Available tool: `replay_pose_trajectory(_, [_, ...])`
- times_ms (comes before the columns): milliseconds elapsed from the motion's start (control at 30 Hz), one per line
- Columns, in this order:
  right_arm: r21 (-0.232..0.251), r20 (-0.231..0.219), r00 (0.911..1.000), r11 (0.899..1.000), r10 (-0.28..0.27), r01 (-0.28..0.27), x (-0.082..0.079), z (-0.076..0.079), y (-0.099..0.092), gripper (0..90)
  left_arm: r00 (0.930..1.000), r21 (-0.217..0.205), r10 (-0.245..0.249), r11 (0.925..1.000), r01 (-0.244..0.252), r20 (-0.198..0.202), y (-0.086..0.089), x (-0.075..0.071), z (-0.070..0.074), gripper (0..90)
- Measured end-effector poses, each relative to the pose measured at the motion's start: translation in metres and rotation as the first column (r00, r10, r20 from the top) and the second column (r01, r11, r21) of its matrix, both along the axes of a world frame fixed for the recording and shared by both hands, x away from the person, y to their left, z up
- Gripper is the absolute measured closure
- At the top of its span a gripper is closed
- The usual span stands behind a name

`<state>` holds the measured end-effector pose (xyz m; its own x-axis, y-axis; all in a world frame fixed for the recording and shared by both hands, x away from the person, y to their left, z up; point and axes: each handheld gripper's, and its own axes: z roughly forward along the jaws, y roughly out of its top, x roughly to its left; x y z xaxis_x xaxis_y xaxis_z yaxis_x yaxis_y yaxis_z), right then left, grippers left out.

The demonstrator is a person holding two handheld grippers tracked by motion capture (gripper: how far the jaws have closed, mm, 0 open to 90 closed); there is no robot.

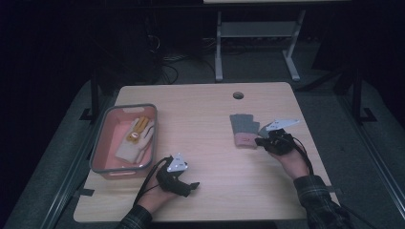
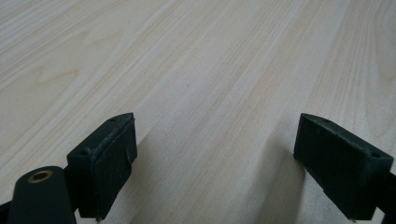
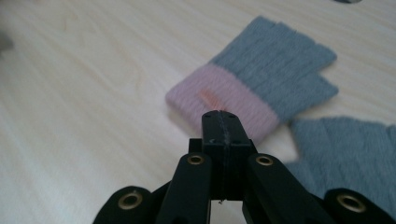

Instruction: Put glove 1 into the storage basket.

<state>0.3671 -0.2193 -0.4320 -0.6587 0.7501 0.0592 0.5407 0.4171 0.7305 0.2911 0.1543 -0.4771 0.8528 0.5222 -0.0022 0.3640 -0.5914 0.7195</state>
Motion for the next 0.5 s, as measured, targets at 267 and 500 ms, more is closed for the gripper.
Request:
replay_pose_trajectory(267, [0.013,-0.009,0.9997,1.000,-0.022,0.023,0.030,-0.009,0.006,89.9,1.0000,0.005,-0.005,1.0000,0.005,0.000,0.000,0.000,0.000,12.6])
replay_pose_trajectory(500, [-0.029,-0.040,0.9987,0.999,-0.032,0.031,0.046,-0.027,0.013,89.9,1.0000,0.004,-0.006,1.0000,0.006,0.000,0.000,0.000,0.000,12.6])
